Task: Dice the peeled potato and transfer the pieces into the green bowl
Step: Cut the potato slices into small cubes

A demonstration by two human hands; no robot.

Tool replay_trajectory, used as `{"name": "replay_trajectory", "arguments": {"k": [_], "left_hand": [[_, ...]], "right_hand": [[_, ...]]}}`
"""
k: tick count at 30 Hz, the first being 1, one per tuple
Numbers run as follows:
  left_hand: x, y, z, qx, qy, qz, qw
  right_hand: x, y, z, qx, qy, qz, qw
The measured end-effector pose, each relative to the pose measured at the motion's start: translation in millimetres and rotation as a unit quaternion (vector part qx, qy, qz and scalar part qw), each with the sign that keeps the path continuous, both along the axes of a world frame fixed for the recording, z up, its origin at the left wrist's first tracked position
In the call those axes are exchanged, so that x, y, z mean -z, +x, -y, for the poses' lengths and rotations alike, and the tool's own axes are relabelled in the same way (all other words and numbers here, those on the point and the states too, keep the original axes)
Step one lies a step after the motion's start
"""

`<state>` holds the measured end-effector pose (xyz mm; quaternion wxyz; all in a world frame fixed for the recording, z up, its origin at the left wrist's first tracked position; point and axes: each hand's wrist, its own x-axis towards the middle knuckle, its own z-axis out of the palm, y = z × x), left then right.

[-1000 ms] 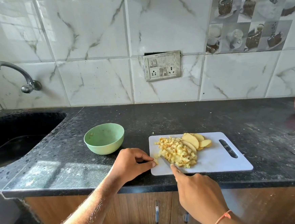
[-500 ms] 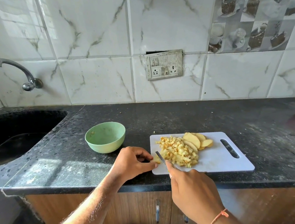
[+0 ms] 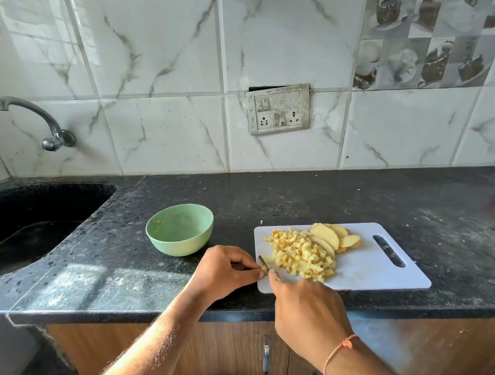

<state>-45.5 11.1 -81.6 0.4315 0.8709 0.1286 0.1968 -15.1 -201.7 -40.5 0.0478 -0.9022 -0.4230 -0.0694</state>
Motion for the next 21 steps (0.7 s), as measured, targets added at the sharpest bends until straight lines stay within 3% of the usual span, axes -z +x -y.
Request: {"name": "replay_trajectory", "arguments": {"k": [9, 14, 21], "left_hand": [[1.3, 0.9, 1.6, -0.009, -0.008, 0.002, 1.0], [2.6, 1.1, 0.7, -0.01, -0.013, -0.004, 1.0], [0.6, 3.4, -0.4, -0.009, -0.007, -0.014, 1.0]], "right_hand": [[3.0, -10.7, 30.4, -0.027, -0.014, -0.031, 0.999], [-0.6, -0.9, 44.8, 0.01, -0.016, -0.034, 0.999], [5.0, 7.1, 40.9, 0.024, 0.062, -0.038, 0.997]]}}
